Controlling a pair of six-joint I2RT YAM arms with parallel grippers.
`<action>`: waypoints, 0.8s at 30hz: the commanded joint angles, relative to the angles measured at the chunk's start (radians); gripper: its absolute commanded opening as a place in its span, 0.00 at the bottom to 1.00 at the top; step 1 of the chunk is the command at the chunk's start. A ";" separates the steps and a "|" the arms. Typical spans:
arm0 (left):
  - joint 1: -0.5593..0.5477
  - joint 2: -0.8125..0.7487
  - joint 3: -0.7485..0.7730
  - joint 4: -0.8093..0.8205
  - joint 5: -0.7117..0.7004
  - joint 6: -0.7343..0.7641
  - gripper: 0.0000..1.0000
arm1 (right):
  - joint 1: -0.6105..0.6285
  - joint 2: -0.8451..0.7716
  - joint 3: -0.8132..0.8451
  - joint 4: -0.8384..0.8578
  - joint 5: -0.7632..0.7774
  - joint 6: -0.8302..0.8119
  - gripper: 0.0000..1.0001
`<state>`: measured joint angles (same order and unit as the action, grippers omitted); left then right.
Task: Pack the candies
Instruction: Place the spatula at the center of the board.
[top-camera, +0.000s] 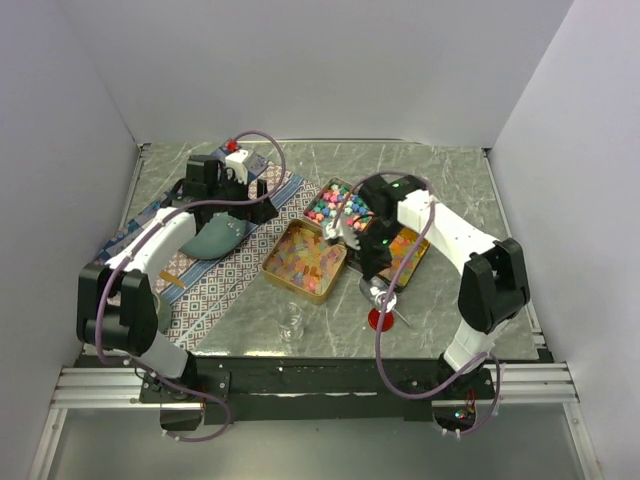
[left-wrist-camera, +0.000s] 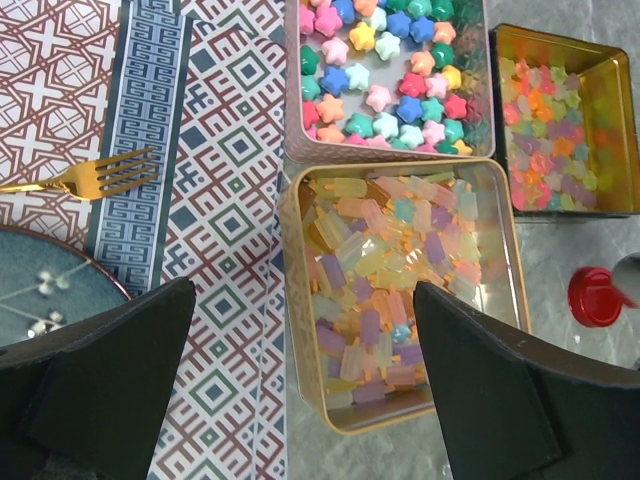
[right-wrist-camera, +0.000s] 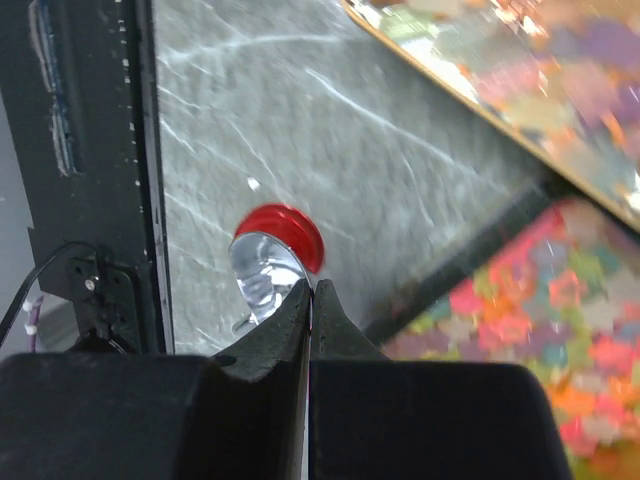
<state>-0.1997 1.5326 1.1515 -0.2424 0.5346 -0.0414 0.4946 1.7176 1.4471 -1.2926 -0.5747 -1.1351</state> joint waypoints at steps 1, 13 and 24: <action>0.002 -0.089 0.014 -0.020 0.027 -0.003 0.97 | 0.059 0.033 -0.016 0.019 0.018 -0.029 0.01; 0.000 -0.180 -0.079 0.098 0.044 -0.107 0.97 | 0.110 0.056 -0.044 0.088 0.134 0.044 0.48; 0.002 -0.221 -0.004 -0.046 -0.070 0.103 0.97 | -0.076 -0.523 -0.465 0.378 0.153 0.259 0.75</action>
<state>-0.1997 1.3628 1.1091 -0.2672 0.5179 -0.0315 0.4568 1.3983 1.1374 -1.0710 -0.4507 -1.0130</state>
